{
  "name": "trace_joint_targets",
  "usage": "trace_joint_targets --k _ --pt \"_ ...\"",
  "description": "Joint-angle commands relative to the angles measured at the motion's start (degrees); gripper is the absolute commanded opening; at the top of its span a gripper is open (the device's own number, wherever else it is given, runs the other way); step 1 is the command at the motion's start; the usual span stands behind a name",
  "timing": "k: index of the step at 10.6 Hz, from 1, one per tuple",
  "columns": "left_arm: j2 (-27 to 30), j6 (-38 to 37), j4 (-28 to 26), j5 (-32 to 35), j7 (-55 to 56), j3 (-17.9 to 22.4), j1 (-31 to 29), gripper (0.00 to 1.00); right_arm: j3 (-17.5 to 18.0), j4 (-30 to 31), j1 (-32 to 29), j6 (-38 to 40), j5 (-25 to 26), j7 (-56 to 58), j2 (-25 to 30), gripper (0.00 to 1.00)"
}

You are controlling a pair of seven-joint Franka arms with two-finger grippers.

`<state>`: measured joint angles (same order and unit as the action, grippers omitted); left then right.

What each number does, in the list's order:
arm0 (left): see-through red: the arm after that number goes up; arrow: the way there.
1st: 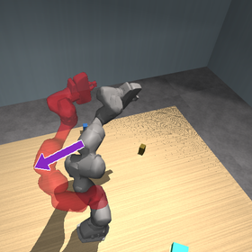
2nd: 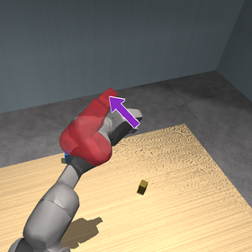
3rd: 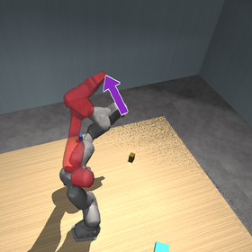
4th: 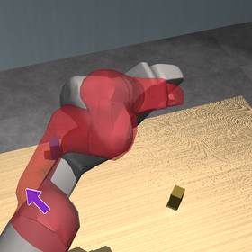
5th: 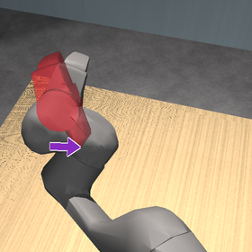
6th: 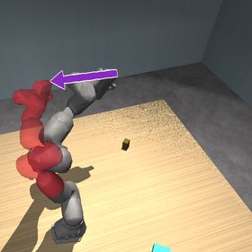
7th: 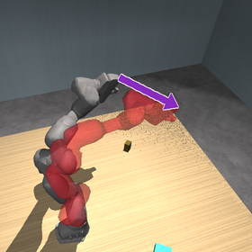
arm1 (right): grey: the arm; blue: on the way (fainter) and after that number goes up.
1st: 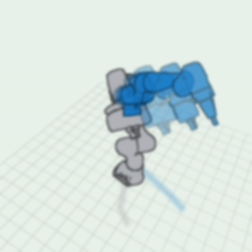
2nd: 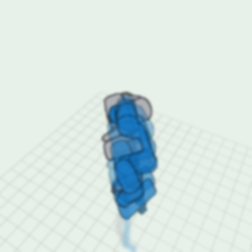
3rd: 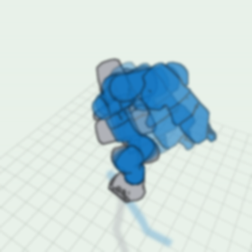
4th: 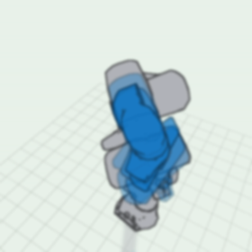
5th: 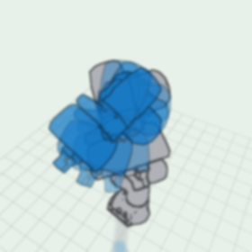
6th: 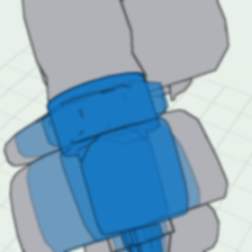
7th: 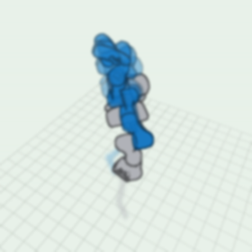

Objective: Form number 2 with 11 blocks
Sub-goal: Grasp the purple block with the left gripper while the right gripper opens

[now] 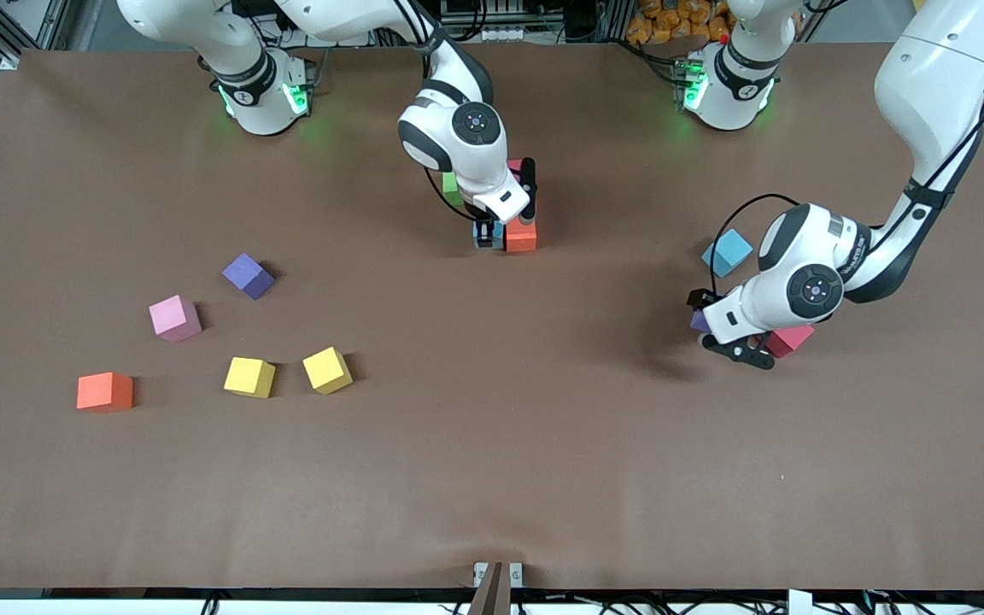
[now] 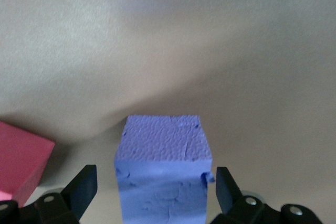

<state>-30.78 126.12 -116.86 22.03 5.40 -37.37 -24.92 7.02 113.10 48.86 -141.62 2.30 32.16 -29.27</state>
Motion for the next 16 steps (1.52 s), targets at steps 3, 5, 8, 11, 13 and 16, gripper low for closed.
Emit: trace_joint_targets --k 3,5,8,11,13,16 --pt "2.13 0.09 -2.23 -1.72 -0.04 -0.43 -0.92 1.0 -0.52 -1.3 0.98 0.64 -0.01 -0.78 -0.7 1.0" --pt "1.69 0.26 -2.23 -1.72 -0.04 -0.43 -0.66 1.0 -0.52 -1.3 0.8 1.08 -0.1 -0.78 -0.35 1.0" --pt "0.9 0.44 -1.97 -1.72 0.04 -0.43 -0.31 0.79 -0.6 -1.3 0.28 4.23 -0.19 -0.96 2.28 1.0" --pt "0.37 0.53 -1.79 -1.72 0.04 -0.43 -0.22 0.51 -0.78 -1.21 -2.35 9.25 -0.28 -0.52 5.88 1.0" --pt "1.15 0.09 -1.35 -1.72 0.13 -1.91 -0.22 0.44 -0.78 -1.04 -5.25 12.23 -0.37 -0.26 8.25 1.0" --pt "2.82 -3.93 2.32 -1.72 11.86 -7.87 2.93 0.43 -0.78 -0.86 -14.63 15.58 -0.37 1.75 10.89 1.0"
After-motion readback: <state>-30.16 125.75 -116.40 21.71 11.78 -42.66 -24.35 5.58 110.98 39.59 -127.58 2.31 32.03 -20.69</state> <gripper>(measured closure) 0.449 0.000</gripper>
